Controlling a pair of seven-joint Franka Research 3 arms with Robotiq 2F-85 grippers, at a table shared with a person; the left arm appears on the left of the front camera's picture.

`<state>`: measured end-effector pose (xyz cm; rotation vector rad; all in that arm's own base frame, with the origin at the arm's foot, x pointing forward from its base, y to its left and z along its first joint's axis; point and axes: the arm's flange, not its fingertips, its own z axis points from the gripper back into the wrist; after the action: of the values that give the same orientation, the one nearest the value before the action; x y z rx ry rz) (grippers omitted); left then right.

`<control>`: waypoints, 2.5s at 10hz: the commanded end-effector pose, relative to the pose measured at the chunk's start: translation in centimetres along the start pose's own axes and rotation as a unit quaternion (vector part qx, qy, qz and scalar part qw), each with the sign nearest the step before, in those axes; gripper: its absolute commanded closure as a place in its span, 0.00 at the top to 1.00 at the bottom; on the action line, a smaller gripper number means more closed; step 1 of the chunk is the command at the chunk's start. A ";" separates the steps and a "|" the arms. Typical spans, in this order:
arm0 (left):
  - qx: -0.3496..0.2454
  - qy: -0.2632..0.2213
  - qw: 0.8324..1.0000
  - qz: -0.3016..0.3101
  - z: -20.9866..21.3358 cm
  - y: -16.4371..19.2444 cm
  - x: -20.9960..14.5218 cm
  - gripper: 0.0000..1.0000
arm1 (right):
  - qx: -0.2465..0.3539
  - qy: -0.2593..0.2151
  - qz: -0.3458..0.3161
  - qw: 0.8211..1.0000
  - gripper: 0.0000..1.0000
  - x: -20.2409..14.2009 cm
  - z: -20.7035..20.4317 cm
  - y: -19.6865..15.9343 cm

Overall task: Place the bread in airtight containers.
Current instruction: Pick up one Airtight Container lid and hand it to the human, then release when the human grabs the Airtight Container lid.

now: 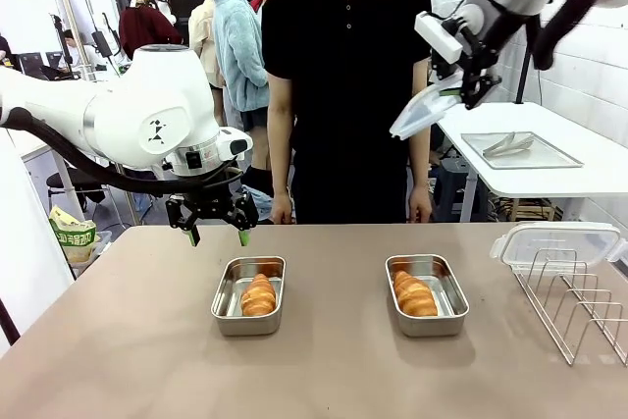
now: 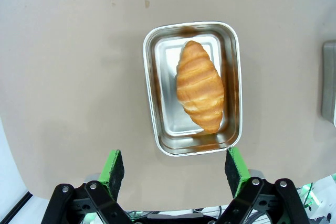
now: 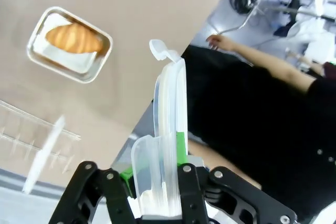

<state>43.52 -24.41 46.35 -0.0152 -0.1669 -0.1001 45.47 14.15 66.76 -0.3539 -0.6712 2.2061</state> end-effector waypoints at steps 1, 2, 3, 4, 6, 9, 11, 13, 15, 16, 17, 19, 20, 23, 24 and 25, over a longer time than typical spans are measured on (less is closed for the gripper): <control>-0.001 -0.001 1.000 0.002 0.1 0.0 0.0 1.00 | -0.019 -0.052 0.018 0.998 0.00 -0.9 -1.2 -1.9; -0.001 -0.001 1.000 0.002 0.1 0.0 0.0 1.00 | -0.020 -0.073 0.019 0.997 0.00 -1.2 -2.2 -3.0; -0.001 -0.001 1.000 0.002 0.1 0.0 0.0 1.00 | -0.018 -0.081 0.018 0.996 0.00 -1.3 -2.9 -3.6; -0.001 -0.001 1.000 0.002 0.1 0.0 0.0 1.00 | -0.013 -0.085 0.017 0.996 0.00 -1.4 -3.2 -3.6; -0.001 -0.001 1.000 0.002 0.1 0.0 0.0 1.00 | -0.017 -0.072 0.010 0.997 0.00 -0.7 -3.6 -3.2; -0.001 -0.001 1.000 0.002 0.1 0.0 0.0 1.00 | -0.017 -0.072 0.010 0.997 0.00 -0.7 -3.6 -3.2; -0.001 -0.001 1.000 0.002 0.1 0.0 0.0 1.00 | -0.017 -0.072 0.010 0.997 0.00 -0.7 -3.6 -3.2; -0.001 -0.001 1.000 0.002 0.1 0.0 0.0 1.00 | -0.017 -0.072 0.010 0.997 0.00 -0.7 -3.6 -3.2; -0.001 -0.001 1.000 0.002 0.1 0.0 0.0 1.00 | -0.017 -0.072 0.010 0.997 0.00 -0.7 -3.6 -3.2; -0.001 -0.001 1.000 0.002 0.1 0.0 0.0 1.00 | -0.017 -0.072 0.010 0.997 0.00 -0.7 -3.6 -3.2; -0.001 -0.001 1.000 0.002 0.1 0.0 0.0 1.00 | -0.017 -0.072 0.010 0.997 0.00 -0.7 -3.6 -3.2; -0.001 -0.001 1.000 0.002 0.1 0.0 0.0 1.00 | -0.017 -0.072 0.010 0.997 0.00 -0.7 -3.6 -3.2; -0.001 -0.001 1.000 0.002 0.1 0.0 0.0 1.00 | -0.017 -0.072 0.010 0.997 0.00 -0.7 -3.6 -3.2; -0.001 -0.001 1.000 0.002 0.1 0.0 0.0 1.00 | -0.017 -0.072 0.010 0.997 0.00 -0.7 -3.6 -3.2; -0.001 -0.001 1.000 0.002 0.1 0.0 0.0 1.00 | -0.017 -0.072 0.010 0.997 0.00 -0.7 -3.6 -3.2; -0.001 -0.001 1.000 0.002 0.1 0.0 0.0 1.00 | -0.017 -0.072 0.010 0.997 0.00 -0.7 -3.6 -3.2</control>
<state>43.52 -24.41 46.34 -0.0151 -0.1667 -0.1000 49.67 16.87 65.70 -0.2238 -0.7627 2.2577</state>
